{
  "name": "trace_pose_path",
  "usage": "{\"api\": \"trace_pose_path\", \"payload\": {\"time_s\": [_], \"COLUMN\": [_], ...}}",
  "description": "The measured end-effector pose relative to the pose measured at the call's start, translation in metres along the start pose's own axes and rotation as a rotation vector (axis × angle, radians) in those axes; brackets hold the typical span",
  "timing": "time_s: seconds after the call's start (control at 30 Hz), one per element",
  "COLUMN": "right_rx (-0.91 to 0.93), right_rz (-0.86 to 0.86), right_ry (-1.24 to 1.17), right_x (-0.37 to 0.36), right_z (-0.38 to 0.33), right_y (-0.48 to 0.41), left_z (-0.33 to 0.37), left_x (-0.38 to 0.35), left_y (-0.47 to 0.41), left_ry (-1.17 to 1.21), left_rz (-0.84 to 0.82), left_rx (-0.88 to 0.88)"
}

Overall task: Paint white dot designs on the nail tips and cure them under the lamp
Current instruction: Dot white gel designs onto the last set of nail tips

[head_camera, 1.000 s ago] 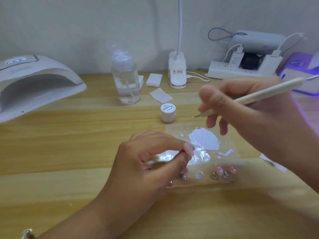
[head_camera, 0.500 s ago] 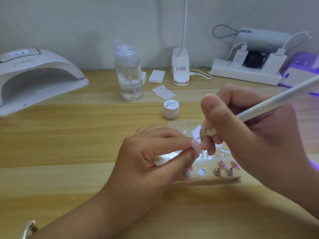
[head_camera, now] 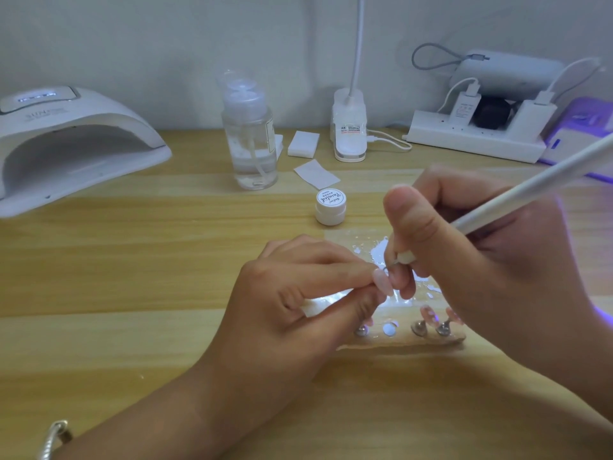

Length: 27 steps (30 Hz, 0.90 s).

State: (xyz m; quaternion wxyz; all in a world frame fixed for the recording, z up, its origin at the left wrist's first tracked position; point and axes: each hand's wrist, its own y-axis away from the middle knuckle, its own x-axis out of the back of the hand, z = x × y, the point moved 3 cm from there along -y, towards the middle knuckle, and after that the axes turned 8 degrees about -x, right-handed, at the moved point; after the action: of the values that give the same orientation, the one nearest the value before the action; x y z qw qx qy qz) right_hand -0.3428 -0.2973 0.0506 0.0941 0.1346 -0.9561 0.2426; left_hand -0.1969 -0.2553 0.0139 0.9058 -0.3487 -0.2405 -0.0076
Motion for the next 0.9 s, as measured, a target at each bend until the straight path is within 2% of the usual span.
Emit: {"api": "trace_pose_path", "payload": {"time_s": [0.9], "right_rx": [-0.004], "right_rz": [-0.025], "right_ry": [0.035], "right_x": [0.001], "right_z": [0.0049], "right_y": [0.0007], "left_z": [0.0012], "left_x": [0.0004], "left_y": [0.0006], "left_ry": [0.005], "left_rz": [-0.013], "left_rx": [-0.004]}}
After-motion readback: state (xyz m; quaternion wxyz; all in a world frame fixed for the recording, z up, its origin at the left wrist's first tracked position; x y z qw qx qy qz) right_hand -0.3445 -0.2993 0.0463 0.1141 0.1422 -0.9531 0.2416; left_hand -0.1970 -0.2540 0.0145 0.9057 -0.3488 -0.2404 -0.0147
